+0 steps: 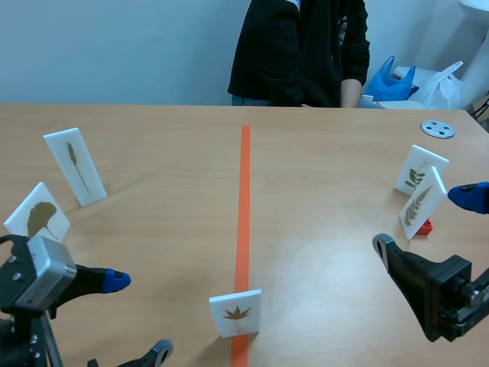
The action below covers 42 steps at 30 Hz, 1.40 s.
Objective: Sort the leaf by its shape. The table is split by an orange tape line. A compound leaf with several leaflets goes to the left side, a simple leaf with one blade goes to the right side. Return to the home posture when a red brick is placed on the table.
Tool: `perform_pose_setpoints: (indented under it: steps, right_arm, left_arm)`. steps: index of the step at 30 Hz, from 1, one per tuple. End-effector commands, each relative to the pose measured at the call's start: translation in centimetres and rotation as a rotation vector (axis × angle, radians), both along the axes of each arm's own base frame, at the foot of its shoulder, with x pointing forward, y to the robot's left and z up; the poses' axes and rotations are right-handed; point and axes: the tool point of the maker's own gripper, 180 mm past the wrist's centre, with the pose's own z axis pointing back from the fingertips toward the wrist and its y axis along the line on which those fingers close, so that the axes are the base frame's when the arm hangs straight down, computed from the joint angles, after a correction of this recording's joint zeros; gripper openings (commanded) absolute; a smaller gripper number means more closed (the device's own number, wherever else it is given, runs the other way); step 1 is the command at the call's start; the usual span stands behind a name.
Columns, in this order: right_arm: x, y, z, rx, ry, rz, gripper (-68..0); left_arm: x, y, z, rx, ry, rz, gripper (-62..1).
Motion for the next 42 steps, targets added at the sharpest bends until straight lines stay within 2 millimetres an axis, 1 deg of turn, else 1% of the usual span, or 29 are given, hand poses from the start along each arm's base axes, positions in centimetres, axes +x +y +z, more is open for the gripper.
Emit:
perform_pose_setpoints:
  steps: [1,4,11,14,22,25,29,30,32,34,40,42]
  right_arm:
    - [0.5,0.2,1.0,0.018,-0.038,-0.001,-0.8]
    - [0.5,0.2,1.0,0.018,-0.038,-0.001,-0.8]
    - [0.5,0.2,1.0,0.018,-0.038,-0.001,-0.8]
    - [0.5,0.2,1.0,0.018,-0.038,-0.001,-0.8]
    - [0.5,0.2,1.0,0.018,-0.038,-0.001,-0.8]
    - [0.5,0.2,1.0,0.018,-0.037,-0.001,-0.8]
    - [0.5,0.2,1.0,0.018,-0.037,-0.001,-0.8]
    - [0.5,0.2,1.0,0.018,-0.037,-0.001,-0.8]
    - [0.5,0.2,1.0,0.018,-0.037,-0.001,-0.8]
    - [0.5,0.2,1.0,0.018,-0.037,-0.001,-0.8]
    - [0.5,0.2,1.0,0.018,-0.037,-0.001,-0.8]
    - [0.5,0.2,1.0,0.018,-0.037,-0.001,-0.8]
  left_arm:
    - [0.2,-0.9,0.6,-0.034,-0.026,-0.017,1.4]
    - [0.3,-1.8,-0.6,-0.033,-0.034,-0.042,1.4]
    - [0.7,-4.6,-2.2,-0.059,-0.051,-0.090,1.4]
    - [0.9,-6.1,-2.5,-0.082,-0.060,-0.104,1.4]
    - [2.7,-9.4,-3.2,-0.125,-0.074,-0.078,1.4]
    - [3.3,-10.0,-3.3,-0.126,-0.080,-0.072,1.4]
    - [3.4,-9.8,-3.7,-0.114,-0.078,-0.069,1.4]
    - [3.2,-9.7,-3.9,-0.106,-0.076,-0.073,-2.5]
    - [3.0,-9.6,-4.1,-0.092,-0.075,-0.082,-15.2]
    - [3.0,-9.6,-4.1,-0.090,-0.074,-0.083,-25.6]
    - [2.9,-9.6,-4.2,-0.091,-0.072,-0.083,-44.8]
    - [2.9,-9.6,-4.1,-0.091,-0.073,-0.083,-52.1]
